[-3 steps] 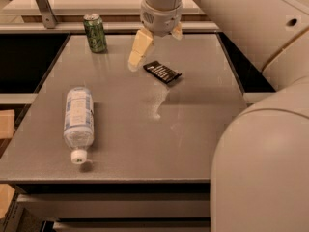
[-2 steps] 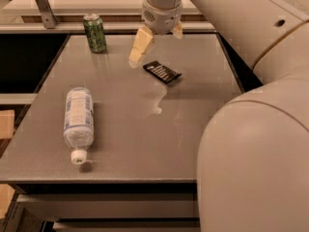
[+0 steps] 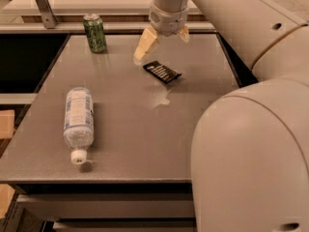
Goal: Pick rxbar chocolate
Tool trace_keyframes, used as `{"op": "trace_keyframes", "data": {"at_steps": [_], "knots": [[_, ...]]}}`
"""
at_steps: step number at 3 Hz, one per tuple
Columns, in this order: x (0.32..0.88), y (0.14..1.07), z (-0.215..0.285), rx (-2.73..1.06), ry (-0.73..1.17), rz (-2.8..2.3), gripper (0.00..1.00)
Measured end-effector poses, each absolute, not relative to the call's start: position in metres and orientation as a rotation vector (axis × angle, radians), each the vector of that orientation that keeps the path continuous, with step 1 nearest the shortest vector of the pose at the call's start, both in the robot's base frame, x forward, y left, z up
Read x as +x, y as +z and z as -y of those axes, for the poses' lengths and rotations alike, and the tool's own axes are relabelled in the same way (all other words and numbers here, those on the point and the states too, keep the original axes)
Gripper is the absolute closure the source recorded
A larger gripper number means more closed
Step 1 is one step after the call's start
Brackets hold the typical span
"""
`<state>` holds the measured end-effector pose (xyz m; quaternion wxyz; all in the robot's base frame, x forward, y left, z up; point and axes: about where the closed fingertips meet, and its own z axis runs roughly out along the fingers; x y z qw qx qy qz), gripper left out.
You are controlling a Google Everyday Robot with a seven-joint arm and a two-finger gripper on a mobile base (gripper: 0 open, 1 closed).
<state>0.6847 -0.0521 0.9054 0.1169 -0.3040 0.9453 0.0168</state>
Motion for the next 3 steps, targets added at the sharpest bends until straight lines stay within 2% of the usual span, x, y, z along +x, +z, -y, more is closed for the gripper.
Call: {"op": "trace_keyframes", "data": {"at_steps": [3], "knots": [[0.657, 0.867, 0.048, -0.899, 0.096, -2.844, 0.00]]}}
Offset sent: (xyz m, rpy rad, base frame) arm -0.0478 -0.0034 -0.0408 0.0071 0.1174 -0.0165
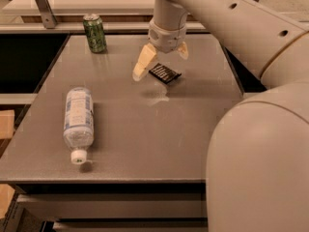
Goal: Pick rxbar chocolate
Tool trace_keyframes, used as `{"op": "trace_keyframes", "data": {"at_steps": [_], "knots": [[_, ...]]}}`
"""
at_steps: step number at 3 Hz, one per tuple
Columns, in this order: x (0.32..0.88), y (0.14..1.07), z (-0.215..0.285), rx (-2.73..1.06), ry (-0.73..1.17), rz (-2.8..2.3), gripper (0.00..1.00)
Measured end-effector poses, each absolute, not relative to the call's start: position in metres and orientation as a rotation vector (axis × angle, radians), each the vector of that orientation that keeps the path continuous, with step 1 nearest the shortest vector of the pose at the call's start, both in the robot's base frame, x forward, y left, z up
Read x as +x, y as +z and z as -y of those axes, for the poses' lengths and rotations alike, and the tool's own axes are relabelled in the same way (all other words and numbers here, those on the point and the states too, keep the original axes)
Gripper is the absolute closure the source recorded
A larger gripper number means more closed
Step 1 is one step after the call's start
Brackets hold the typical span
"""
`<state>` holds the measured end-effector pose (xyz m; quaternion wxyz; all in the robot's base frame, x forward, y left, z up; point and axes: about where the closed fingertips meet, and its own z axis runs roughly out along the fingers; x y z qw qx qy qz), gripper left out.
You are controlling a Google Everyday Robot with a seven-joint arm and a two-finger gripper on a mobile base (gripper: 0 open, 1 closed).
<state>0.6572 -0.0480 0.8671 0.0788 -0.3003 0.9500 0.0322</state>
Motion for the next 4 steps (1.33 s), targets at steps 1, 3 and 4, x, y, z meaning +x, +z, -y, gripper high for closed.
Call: {"op": "trace_keyframes", "data": {"at_steps": [1, 3, 4], "knots": [[0.661, 0.861, 0.042, -0.943, 0.076, -2.849, 0.00], [0.677, 0.849, 0.038, -0.995, 0.031, -2.855, 0.00], [0.682, 0.841, 0.043, -0.991, 0.031, -2.863, 0.00]]}}
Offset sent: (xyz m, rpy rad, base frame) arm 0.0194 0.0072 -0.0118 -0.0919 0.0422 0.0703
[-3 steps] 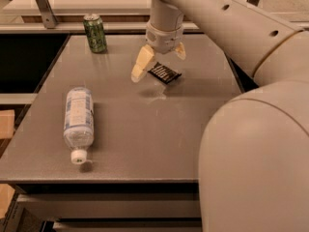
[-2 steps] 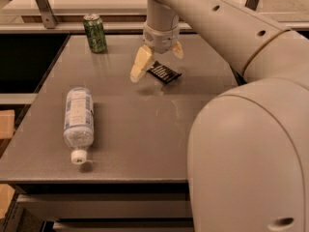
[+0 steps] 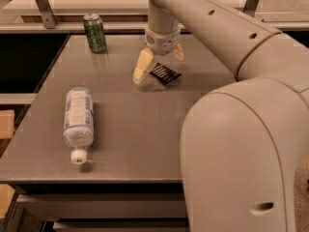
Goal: Pick rxbar chocolate
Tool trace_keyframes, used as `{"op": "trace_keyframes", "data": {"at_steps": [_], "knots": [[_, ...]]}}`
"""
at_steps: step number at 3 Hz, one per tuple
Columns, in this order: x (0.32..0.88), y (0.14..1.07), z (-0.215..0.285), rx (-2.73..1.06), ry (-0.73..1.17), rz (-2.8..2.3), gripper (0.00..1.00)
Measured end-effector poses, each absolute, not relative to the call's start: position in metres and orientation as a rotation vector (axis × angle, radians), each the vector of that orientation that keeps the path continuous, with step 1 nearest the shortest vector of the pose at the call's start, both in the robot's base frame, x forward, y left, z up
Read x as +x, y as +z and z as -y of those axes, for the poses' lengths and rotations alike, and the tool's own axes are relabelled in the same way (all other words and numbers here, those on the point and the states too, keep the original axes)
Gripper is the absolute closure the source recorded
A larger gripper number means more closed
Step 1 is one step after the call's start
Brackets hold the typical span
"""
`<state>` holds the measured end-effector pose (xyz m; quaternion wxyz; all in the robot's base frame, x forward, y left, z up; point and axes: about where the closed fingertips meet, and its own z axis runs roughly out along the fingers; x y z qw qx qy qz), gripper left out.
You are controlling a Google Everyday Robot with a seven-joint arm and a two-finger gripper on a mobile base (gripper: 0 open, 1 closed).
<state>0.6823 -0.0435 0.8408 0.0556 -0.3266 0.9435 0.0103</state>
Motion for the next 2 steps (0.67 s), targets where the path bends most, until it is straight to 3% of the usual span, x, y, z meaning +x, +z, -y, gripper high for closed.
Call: {"op": "trace_keyframes", "data": {"at_steps": [1, 2], "knots": [[0.6887, 0.8355, 0.0518, -0.980, 0.032, -2.866, 0.00], [0.6954, 0.8315, 0.0586, -0.983, 0.064, -2.862, 0.18]]}}
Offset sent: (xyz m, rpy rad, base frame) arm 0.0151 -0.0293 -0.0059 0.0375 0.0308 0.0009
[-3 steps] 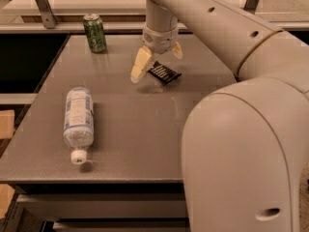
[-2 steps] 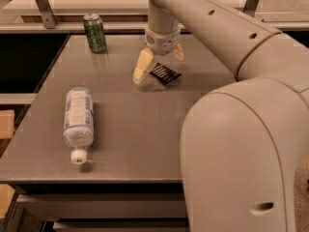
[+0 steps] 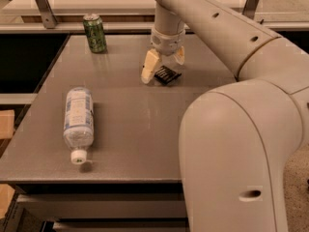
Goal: Pick rxbar chocolate
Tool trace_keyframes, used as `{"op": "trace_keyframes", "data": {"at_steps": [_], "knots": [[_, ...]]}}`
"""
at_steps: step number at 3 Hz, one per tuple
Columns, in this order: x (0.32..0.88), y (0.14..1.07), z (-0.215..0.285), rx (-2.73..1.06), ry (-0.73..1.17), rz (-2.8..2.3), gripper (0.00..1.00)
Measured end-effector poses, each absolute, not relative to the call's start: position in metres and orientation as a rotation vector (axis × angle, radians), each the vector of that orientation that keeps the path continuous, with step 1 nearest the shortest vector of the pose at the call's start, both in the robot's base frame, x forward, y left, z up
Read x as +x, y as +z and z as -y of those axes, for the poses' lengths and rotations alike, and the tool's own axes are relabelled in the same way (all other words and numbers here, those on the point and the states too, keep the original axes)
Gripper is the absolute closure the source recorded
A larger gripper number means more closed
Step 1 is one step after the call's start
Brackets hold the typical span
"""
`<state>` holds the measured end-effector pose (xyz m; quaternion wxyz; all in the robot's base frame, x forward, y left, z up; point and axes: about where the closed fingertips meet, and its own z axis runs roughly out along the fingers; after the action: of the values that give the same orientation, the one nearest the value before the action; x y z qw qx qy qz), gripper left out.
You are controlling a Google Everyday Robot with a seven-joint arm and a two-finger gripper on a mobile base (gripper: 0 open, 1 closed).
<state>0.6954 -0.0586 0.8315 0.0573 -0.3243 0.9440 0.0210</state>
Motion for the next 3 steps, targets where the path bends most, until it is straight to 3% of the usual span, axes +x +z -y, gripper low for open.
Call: {"op": "trace_keyframes", "data": {"at_steps": [3], "knots": [[0.699, 0.844, 0.056, -0.982, 0.067, -2.853, 0.88]]}}
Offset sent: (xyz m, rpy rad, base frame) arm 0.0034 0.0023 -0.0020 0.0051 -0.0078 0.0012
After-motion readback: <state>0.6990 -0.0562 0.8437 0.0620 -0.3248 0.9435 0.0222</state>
